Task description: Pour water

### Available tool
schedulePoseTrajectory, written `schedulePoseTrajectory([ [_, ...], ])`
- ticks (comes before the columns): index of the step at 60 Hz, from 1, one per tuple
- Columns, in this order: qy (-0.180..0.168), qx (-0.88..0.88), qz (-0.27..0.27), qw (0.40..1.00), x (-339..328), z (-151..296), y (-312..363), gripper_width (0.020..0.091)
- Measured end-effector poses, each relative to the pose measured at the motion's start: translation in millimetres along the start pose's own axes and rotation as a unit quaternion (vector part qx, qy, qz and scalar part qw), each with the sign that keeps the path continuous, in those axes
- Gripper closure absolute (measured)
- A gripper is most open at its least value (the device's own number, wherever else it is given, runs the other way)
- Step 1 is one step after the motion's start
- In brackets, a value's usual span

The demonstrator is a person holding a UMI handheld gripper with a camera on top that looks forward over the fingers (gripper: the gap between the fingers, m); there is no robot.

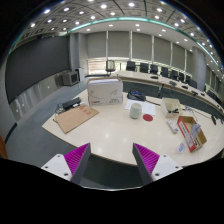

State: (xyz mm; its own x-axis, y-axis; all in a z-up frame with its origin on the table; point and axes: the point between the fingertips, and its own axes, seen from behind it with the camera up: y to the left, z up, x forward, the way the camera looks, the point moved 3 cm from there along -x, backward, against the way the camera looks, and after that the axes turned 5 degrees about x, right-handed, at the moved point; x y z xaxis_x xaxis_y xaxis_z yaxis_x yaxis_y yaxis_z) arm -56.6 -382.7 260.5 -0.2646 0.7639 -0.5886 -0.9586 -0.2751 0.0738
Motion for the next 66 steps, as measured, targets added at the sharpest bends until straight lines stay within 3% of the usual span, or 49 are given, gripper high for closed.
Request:
schedulePoseTrajectory([
  [7,-0.003,0.016,-0.015,1.0,-1,-2,-22,0.024],
  [38,-0.048,0.087,-0.132,0.986,31,-42,-352,0.0242],
  [55,-0.086,0.097,-0.135,0.982,105,-35,-458,0.0245],
  [62,-0.092,0.093,-0.139,0.982,137,-30,-476,0.0298],
  [66,-0.092,0.083,-0.132,0.984,159,-29,-484,0.0364],
])
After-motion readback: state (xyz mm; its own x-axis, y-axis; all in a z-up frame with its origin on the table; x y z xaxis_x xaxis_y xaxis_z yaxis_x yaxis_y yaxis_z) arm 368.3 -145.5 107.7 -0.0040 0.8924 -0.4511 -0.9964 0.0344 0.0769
